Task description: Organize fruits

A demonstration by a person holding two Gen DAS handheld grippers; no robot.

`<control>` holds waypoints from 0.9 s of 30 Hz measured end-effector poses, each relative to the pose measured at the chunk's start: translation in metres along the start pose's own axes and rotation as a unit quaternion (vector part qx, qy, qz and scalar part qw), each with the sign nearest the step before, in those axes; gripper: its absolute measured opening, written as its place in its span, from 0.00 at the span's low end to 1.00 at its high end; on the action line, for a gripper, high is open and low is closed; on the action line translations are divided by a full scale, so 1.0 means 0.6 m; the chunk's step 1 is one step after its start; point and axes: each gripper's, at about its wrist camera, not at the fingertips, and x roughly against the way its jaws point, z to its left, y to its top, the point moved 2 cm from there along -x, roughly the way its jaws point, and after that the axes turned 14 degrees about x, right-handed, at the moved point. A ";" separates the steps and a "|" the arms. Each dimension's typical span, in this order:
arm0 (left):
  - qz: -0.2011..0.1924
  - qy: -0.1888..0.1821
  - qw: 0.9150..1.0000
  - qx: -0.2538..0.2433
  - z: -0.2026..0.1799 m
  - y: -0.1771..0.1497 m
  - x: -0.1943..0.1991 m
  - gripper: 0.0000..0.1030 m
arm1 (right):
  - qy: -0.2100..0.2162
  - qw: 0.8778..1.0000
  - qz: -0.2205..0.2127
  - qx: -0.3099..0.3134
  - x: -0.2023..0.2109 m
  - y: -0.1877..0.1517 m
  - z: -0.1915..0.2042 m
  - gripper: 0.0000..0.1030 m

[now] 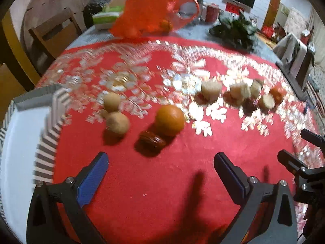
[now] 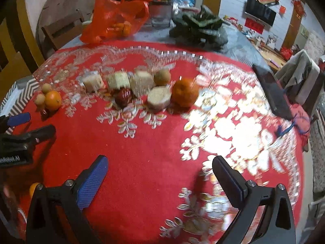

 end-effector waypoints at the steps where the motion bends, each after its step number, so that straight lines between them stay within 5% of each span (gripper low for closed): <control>1: -0.004 -0.001 1.000 0.003 0.003 0.007 0.014 1.00 | 0.004 1.000 -0.009 0.002 0.017 0.004 -0.002 1.00; 12: -0.018 -0.005 1.000 0.003 0.007 0.020 0.121 1.00 | 0.038 0.998 -0.047 0.018 0.107 0.043 0.018 1.00; 27: -0.006 -0.015 1.000 0.002 -0.011 -0.007 0.142 1.00 | 0.041 0.997 -0.052 0.032 0.131 0.047 0.032 1.00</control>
